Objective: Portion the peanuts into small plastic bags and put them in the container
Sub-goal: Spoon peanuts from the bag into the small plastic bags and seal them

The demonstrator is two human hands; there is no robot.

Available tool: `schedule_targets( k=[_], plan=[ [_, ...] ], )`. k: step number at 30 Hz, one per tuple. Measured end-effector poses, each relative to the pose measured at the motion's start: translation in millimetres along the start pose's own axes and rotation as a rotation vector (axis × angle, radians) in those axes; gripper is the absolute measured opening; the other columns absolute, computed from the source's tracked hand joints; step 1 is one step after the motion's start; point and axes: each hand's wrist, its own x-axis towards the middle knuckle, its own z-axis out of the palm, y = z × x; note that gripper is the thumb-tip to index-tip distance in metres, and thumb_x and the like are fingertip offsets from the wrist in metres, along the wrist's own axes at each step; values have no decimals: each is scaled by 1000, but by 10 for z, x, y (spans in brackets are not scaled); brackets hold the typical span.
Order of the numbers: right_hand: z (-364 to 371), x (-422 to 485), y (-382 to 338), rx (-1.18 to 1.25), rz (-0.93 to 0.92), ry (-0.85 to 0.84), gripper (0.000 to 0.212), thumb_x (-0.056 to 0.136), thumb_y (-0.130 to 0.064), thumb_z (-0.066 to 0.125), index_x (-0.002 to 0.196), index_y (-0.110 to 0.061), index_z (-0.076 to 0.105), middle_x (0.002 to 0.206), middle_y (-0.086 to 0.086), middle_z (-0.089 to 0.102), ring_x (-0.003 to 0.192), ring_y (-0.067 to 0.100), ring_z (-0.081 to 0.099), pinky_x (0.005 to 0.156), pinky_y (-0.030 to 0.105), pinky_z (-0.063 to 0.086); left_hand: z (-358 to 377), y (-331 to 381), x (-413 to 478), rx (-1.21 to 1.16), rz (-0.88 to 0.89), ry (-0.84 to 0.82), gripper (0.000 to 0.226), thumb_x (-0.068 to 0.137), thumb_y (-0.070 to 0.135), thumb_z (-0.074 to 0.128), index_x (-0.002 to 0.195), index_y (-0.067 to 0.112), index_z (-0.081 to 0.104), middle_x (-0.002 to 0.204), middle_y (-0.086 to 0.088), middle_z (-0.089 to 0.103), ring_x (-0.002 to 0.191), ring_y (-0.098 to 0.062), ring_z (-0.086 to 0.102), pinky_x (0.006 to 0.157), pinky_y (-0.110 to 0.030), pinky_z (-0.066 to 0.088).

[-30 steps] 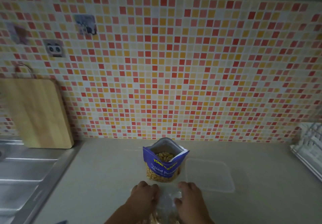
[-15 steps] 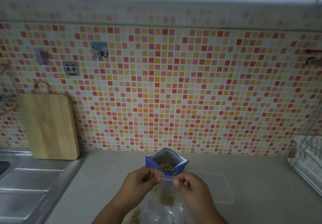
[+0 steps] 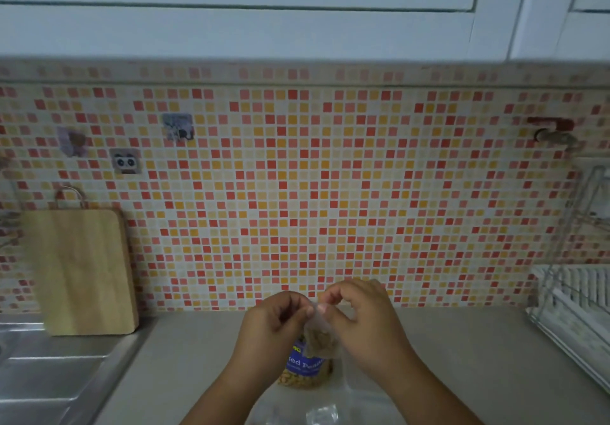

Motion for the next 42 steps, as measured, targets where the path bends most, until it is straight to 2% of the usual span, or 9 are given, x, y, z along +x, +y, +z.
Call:
schedule_targets(
  k=[6,11,15,22,30,32,34,38,42],
  plan=[
    [-71,81,-133,-166,-118,3,13,91,-34,53,93,-28,64,97,-16,62,100,8,43,89,23,38,-22,102,9,154,110,76,25,86,14,63,67,30,64,73,12,67,63,-1,57,55,-10,43],
    [-17,116,-108,-294,-220,11,17,93,-32,48,88,-25,62,91,-13,63,92,13,46,81,29,41,-35,117,17,218,144,109,27,86,15,63,67,34,62,76,17,67,71,-2,60,60,-10,46],
    [101,130,-18,-453,-283,96,12,82,-28,48,71,-30,55,69,-16,56,69,9,48,60,20,38,-34,129,16,226,132,118,29,86,14,63,66,35,61,79,17,66,72,-2,59,61,-11,46],
    [134,132,139,-441,-350,169,10,85,-23,39,79,-30,40,75,-15,50,76,3,21,69,14,30,-58,142,41,244,125,127,25,87,15,63,67,30,62,71,5,66,73,-7,59,62,-19,49],
    [94,115,286,-417,-336,162,11,84,-20,37,80,-28,41,82,-19,36,78,1,18,76,14,22,-148,114,48,165,33,129,19,86,18,63,70,26,65,73,1,68,72,-8,60,59,-13,50],
    [101,103,272,-324,-288,158,16,86,-22,35,79,-24,49,82,-19,39,79,3,25,72,14,26,-154,112,52,114,4,114,17,87,18,62,72,25,65,72,1,68,67,-5,60,58,-10,49],
    [124,53,219,-84,-138,94,19,94,-28,37,81,-23,51,80,-18,44,78,4,35,69,12,33,-145,76,48,59,-29,91,17,89,20,59,73,22,65,69,-1,67,60,-4,59,60,-17,52],
    [302,-107,246,534,220,-221,3,93,-24,54,92,-25,57,89,-6,66,83,4,62,78,22,50,-88,-144,-22,-79,-156,28,16,90,19,58,77,17,66,58,4,62,59,-12,57,63,-32,54],
    [659,-289,541,497,448,-295,12,89,-14,59,85,-25,62,92,1,72,81,13,66,79,33,53,-63,-547,-121,-196,-367,-86,9,91,15,58,86,11,65,70,-2,63,62,-13,58,60,-22,53]
  ],
)
